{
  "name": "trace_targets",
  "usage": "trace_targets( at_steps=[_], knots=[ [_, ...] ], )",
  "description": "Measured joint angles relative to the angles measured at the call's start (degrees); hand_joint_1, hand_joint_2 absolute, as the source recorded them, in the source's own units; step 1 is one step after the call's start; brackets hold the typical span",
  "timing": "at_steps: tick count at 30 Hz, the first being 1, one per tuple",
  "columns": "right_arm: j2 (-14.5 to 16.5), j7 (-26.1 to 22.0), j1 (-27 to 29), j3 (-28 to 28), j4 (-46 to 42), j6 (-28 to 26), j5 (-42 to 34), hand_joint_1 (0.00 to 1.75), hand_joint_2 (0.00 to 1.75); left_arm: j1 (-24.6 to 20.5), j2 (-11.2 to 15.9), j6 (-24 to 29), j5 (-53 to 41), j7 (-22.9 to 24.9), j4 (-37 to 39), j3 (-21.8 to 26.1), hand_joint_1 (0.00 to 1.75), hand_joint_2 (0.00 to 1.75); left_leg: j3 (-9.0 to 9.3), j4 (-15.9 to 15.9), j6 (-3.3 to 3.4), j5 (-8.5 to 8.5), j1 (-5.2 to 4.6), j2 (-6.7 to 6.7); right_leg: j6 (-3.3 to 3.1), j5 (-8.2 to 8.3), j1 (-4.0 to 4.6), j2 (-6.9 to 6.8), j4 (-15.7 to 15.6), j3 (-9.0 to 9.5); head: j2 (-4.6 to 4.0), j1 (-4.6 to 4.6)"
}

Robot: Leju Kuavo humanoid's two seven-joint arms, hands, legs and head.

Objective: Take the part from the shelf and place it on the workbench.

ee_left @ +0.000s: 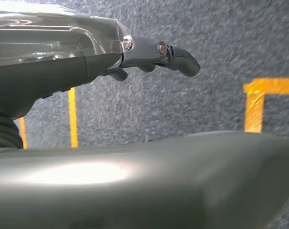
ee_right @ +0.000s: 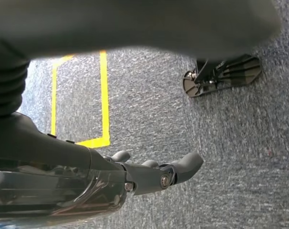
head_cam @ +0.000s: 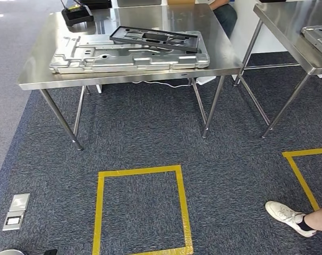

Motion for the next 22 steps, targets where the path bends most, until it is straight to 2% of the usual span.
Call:
trace_targets(
  at_steps=[1, 5, 12, 22],
  knots=[
    [-0.09, 0.07, 0.14, 1.16, -0.16, 0.02, -1.09, 0.00, 0.00, 0.26, 0.11, -0.07, 1.01, 0.27, -0.05, -1.13, 0.00, 1.75, 0.00, 0.00, 0.00, 0.00, 0.00, 0.00, 0.00, 0.00, 0.00, 0.00, 0.00, 0.00, 0.00, 0.00],
    [-0.44, 0.17, 0.72, 5.69, -0.82, 0.05, -5.37, 0.00, 0.00, 1.27, 0.60, -0.18, 5.04, 1.36, -0.38, -5.58, 0.00, 0.00, 0.00, 0.00, 0.00, 0.00, -0.01, 0.00, 0.00, 0.00, 0.00, 0.00, 0.00, 0.00, 0.00, 0.00],
    [-0.95, 0.47, 1.41, 11.75, -1.67, 0.14, -11.73, 0.00, 0.00, 2.52, 1.26, -0.41, 11.00, 2.95, -0.84, -11.47, 0.00, 0.00, 0.00, 0.00, 0.00, 0.00, -0.01, 0.00, 0.00, 0.00, 0.00, 0.00, 0.00, 0.00, 0.00, 0.00],
    [-1.16, 0.83, 1.71, 13.81, -1.96, 0.15, -12.31, 0.00, 0.00, 2.77, 1.57, -0.48, 11.68, 3.05, -0.87, -13.61, 0.00, 0.00, 0.00, 0.00, 0.00, 0.00, -0.01, 0.00, 0.00, 0.00, 0.00, 0.00, 0.00, 0.00, 0.00, 0.00]
  ],
)
